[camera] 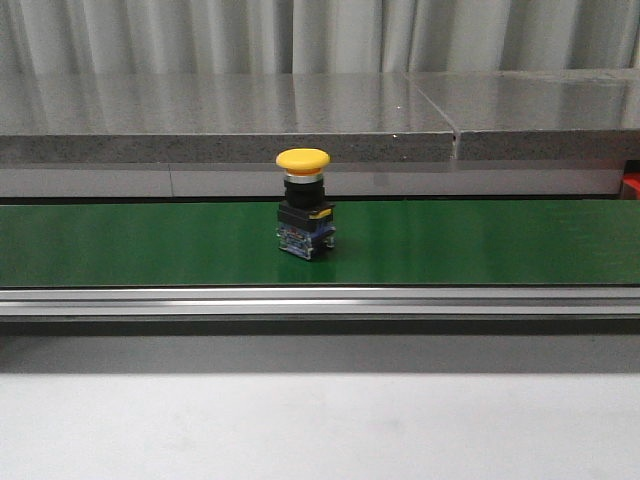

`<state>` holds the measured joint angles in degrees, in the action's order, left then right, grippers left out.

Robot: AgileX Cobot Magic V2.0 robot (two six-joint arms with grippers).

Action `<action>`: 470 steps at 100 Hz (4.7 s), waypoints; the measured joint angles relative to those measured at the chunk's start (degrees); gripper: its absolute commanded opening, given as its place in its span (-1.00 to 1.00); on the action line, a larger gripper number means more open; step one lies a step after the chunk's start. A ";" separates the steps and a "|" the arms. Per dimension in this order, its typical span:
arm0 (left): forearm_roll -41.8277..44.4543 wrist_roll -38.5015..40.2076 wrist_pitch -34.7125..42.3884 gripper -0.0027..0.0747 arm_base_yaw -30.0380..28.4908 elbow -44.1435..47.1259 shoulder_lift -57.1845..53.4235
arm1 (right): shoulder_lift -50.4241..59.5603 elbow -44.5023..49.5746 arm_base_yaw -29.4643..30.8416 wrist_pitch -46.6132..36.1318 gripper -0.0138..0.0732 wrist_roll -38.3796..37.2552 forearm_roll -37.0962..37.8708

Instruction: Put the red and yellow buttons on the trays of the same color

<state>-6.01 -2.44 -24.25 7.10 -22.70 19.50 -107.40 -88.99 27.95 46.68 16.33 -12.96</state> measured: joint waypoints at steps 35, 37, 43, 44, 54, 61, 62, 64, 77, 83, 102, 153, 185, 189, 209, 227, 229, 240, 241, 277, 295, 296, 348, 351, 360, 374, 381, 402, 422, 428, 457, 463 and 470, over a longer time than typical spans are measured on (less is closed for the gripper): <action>0.00 0.00 0.00 -0.98 0.00 0.00 0.00 | -8.26 -0.22 0.82 -5.91 -0.46 0.00 -1.35; 0.00 0.00 0.00 -0.98 0.00 0.00 0.00 | -8.59 -0.22 0.82 -6.20 -0.46 0.00 -1.51; 0.00 0.00 0.00 -0.98 0.00 0.00 0.00 | -9.33 -0.22 0.82 -6.58 -0.46 0.00 -1.92; 0.00 0.00 0.00 -0.98 0.00 0.00 0.00 | -9.53 -0.22 0.82 -6.58 -0.45 0.00 -2.01; 0.00 0.00 0.00 -0.98 0.00 0.00 0.00 | -10.63 -0.22 0.82 -6.95 -0.39 0.00 -2.17; 0.00 0.00 0.00 -0.98 0.00 0.00 0.00 | -10.74 -0.22 0.82 -7.07 -0.21 0.00 -2.25; 0.00 0.00 0.00 -0.98 0.00 0.00 0.00 | -10.74 -0.22 0.82 -7.07 -0.16 0.00 -2.25; 0.00 0.00 0.00 -0.98 0.00 0.00 0.00 | -10.74 -0.22 0.82 -7.07 -0.07 0.00 -2.35; 0.00 0.00 0.00 -0.98 0.00 0.00 0.00 | -10.74 -0.70 0.82 -7.11 0.57 0.00 -2.38; 0.00 0.00 0.00 -0.98 0.00 0.00 0.00 | -10.74 -0.79 0.82 -7.11 0.79 0.00 -2.38; 0.00 0.00 0.00 -0.98 0.00 0.00 0.00 | -8.94 -0.94 0.82 -7.34 0.82 0.00 -2.38; 0.00 0.00 0.00 -0.98 0.00 0.00 0.00 | 15.31 9.44 -4.01 -5.28 0.82 6.14 -2.52; 0.00 0.00 0.00 -0.98 0.00 0.00 0.00 | 31.12 28.30 -14.06 -4.22 0.82 7.49 -2.79; 0.00 0.00 0.00 -0.98 0.00 0.00 0.00 | 32.24 29.82 -15.44 -3.38 0.82 7.49 -2.79; 0.00 0.00 0.00 -0.98 0.00 0.00 0.00 | 33.63 32.88 -21.99 2.56 0.82 9.91 -2.79; 0.00 0.00 0.00 -0.98 0.00 0.00 0.00 | 33.09 32.88 -26.63 3.05 0.82 11.40 -2.92; 0.00 0.00 0.00 -0.98 0.00 0.00 0.00 | 32.85 32.88 -27.06 2.96 0.82 11.40 -2.92; 0.00 0.00 0.00 -0.98 0.00 0.00 0.00 | 30.90 32.88 -29.39 1.76 0.82 11.40 -2.92; 0.00 0.00 0.00 -0.98 0.00 0.00 0.00 | 30.76 32.88 -29.53 1.49 0.82 11.40 -2.92; 0.00 0.00 0.00 -0.98 0.00 0.00 0.00 | 24.31 32.88 -35.71 -8.49 0.82 11.47 -3.05; 0.00 0.00 0.00 -0.98 0.00 0.00 0.00 | 22.77 32.88 -36.58 -12.84 0.82 11.47 -3.37; 0.00 0.00 0.00 -0.98 0.00 0.00 0.00 | 22.76 32.88 -36.63 -12.98 0.82 11.47 -3.46; 0.00 0.00 0.00 -0.98 0.00 0.00 0.00 | 20.81 32.88 -36.63 -16.00 -0.36 11.06 -3.62; 0.00 0.00 0.00 -0.98 0.00 0.00 0.00 | 20.81 32.88 -36.63 -16.00 -0.36 10.81 -3.72; 0.00 0.00 0.00 -0.98 0.00 0.00 0.00 | 21.25 32.88 -35.73 -15.54 -0.36 9.87 -3.83; 0.00 0.00 0.00 -0.98 0.00 0.00 0.00 | 24.90 32.88 -31.12 -13.50 -0.36 8.85 -3.83; 0.00 0.00 0.00 -0.98 0.00 0.00 0.00 | 27.61 32.88 -27.48 -12.46 -0.36 8.38 -3.83; 0.00 0.00 0.00 -0.98 0.00 0.00 0.00 | 33.91 32.88 -13.15 -9.95 -0.36 5.81 -3.83; 0.00 0.00 0.00 -0.98 0.00 0.00 0.00 | 33.74 33.74 -0.22 -10.52 -0.36 1.68 -3.83; 0.00 0.00 0.00 -0.98 0.00 0.00 0.00 | 32.94 34.46 2.97 -11.70 -0.36 0.41 -3.83; 0.00 0.00 0.00 -0.98 0.00 0.00 0.00 | 26.26 38.68 9.58 -19.17 -0.36 -2.50 -3.95; 0.00 0.00 0.00 -0.98 0.00 0.00 0.00 | 24.12 38.77 9.58 -20.27 -0.36 -2.50 -4.21; 0.00 0.00 0.00 -0.98 0.00 0.00 0.00 | 21.91 38.91 9.58 -21.38 -0.36 -2.50 -4.83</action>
<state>-6.01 -2.44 -24.25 7.10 -22.70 19.50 -85.49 -50.08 37.53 25.29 13.83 -17.78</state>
